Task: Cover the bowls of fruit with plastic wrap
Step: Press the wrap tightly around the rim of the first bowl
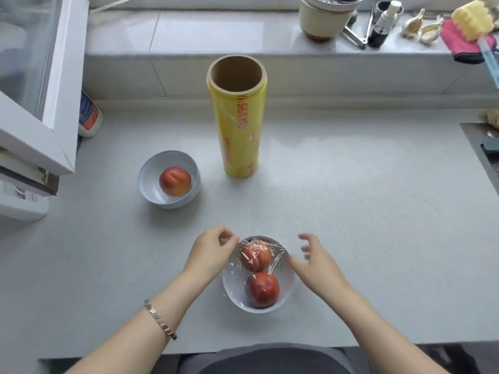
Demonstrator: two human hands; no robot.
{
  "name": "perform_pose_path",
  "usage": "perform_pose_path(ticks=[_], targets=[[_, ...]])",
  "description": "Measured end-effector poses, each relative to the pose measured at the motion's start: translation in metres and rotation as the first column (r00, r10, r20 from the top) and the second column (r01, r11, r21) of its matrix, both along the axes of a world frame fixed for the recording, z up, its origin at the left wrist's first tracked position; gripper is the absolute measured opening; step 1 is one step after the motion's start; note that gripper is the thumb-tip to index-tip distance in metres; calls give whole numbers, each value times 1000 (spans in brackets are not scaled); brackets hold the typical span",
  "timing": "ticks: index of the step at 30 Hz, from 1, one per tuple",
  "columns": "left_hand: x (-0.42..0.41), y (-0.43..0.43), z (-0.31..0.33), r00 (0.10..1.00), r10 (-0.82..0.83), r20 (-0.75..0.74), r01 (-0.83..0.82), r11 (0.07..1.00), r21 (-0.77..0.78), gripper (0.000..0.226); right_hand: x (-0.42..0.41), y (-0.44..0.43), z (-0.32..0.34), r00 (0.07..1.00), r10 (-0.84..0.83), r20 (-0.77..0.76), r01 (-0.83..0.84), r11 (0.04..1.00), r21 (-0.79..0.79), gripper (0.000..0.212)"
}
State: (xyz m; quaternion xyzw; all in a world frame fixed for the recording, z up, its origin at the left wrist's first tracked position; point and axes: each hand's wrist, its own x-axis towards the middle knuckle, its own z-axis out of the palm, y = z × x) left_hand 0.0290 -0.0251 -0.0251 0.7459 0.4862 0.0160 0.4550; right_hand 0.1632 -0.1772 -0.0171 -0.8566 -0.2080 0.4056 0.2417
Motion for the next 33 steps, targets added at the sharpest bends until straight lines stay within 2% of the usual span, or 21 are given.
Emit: perform_pose_path(ticks=[2, 4, 7, 10, 12, 19, 23, 26, 28, 30, 33], targets=[[2, 3, 5, 994, 53, 99, -48, 997, -58, 19, 6, 16, 4, 984, 139, 116, -152, 981, 119, 35], [3, 2, 8, 973, 90, 212, -59, 987, -150, 23, 10, 33, 6, 943, 290, 160, -314, 937, 153, 28], [1, -3, 9, 931, 96, 352, -8, 970, -243, 22, 10, 51, 5, 870, 470, 146, -490, 856, 163, 28], [-1, -5, 8, 920, 87, 382, 2, 974, -227, 22, 15, 61, 5, 813, 576, 81, -580, 790, 200, 18], [-2, -6, 6, 931, 49, 361, 20, 982, -187, 23, 21, 62, 6, 835, 549, 38, -544, 813, 209, 11], [-1, -8, -1, 947, 33, 320, -8, 997, -77, 25, 30, 50, 3, 957, 291, -11, -272, 907, 322, 17], [-1, -7, -2, 960, -5, 282, 12, 1000, -24, 23, 30, 42, -7, 995, 60, -73, -22, 899, 438, 21], [0, -3, -3, 965, -38, 259, 39, 999, 1, 24, 30, 41, -15, 991, -71, -112, 114, 889, 443, 18], [3, 1, -3, 969, -43, 244, 39, 999, 22, 24, 29, 45, -20, 996, -62, -59, 80, 914, 398, 19], [7, 10, -3, 972, -45, 229, 42, 999, 16, 20, 29, 51, -22, 999, 15, -32, -3, 933, 360, 23], [10, 23, -1, 984, -96, 151, 98, 995, -6, 10, 37, 58, -20, 983, 155, -97, -120, 947, 297, 18]])
